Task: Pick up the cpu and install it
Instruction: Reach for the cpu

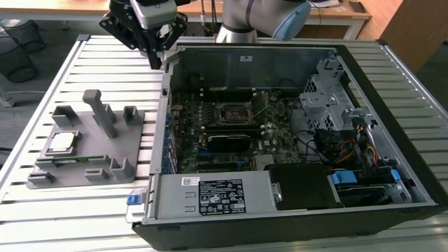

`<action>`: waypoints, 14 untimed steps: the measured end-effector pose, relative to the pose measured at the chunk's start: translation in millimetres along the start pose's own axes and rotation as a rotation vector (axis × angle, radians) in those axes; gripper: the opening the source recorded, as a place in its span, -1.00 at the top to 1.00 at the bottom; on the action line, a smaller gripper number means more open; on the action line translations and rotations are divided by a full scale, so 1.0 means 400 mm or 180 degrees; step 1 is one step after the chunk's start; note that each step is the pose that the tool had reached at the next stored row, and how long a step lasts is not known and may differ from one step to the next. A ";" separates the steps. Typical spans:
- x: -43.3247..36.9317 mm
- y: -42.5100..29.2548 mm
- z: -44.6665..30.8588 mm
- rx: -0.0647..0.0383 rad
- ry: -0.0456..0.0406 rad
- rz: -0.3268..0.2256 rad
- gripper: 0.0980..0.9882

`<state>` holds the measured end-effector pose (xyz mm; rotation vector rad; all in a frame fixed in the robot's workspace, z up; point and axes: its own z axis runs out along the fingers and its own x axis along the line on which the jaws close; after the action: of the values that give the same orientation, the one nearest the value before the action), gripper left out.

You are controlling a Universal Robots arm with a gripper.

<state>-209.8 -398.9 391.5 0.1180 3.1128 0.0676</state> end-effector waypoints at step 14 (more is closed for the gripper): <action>0.054 -0.004 0.001 0.0000 0.0000 0.0000 0.98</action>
<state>-231.5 -398.9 390.4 0.1180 3.1129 0.0676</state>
